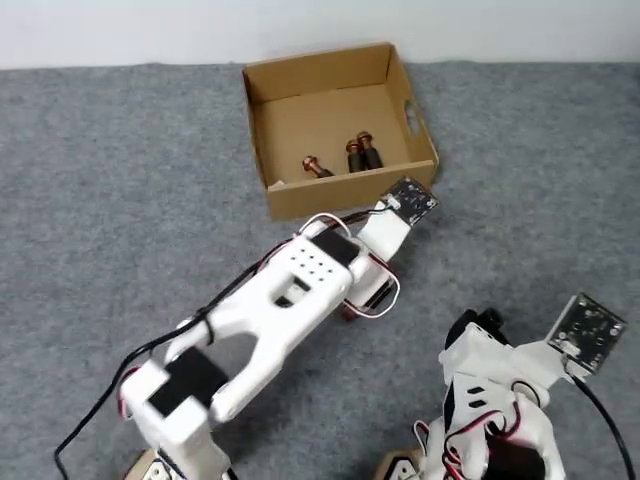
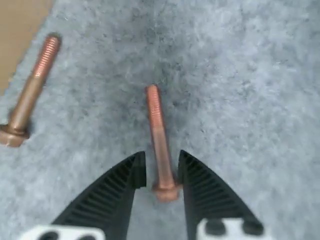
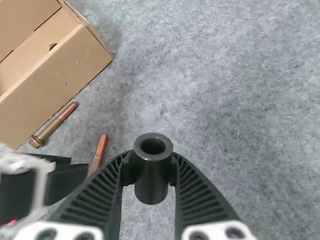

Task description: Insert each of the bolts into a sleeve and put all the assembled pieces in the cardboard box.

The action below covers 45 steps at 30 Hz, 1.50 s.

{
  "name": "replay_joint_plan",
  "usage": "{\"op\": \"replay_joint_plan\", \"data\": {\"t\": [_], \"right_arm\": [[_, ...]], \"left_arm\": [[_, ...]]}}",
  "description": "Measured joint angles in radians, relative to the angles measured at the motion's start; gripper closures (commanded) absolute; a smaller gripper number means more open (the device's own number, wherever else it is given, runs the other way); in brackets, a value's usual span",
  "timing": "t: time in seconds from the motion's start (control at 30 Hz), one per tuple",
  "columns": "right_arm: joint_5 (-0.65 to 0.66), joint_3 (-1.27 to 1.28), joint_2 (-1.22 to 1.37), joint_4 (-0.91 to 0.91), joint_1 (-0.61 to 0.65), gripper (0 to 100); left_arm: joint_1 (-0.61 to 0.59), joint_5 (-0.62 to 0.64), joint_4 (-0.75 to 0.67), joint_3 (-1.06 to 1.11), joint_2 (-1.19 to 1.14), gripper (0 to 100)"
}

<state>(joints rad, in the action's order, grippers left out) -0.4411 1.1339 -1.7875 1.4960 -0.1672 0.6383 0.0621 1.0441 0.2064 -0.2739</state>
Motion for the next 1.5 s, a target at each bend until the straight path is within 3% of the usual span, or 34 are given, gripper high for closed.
{"op": "replay_joint_plan", "data": {"t": [0.13,0.33,0.47,0.63,0.87,1.17,1.5], "right_arm": [[0.000,0.000,0.000,0.000,0.000,99.0],[0.000,0.000,0.000,0.000,0.000,99.0],[0.000,0.000,0.000,0.000,0.000,99.0],[0.000,0.000,0.000,0.000,0.000,99.0],[0.000,0.000,0.000,0.000,0.000,99.0],[0.000,0.000,0.000,0.000,0.000,99.0],[0.000,0.011,-0.025,0.000,0.000,99.0]], "left_arm": [[-0.044,-0.002,0.029,-0.084,-0.135,88],[-0.063,-0.002,0.227,-0.299,-0.305,89],[-0.064,-0.002,0.367,-0.465,-0.416,100],[-0.058,0.018,0.502,-0.620,-0.502,100],[-0.066,0.244,0.664,-0.781,-0.526,100],[-0.069,0.577,0.678,-0.838,-0.445,100],[-0.169,1.154,0.680,-0.534,-0.167,100]]}}
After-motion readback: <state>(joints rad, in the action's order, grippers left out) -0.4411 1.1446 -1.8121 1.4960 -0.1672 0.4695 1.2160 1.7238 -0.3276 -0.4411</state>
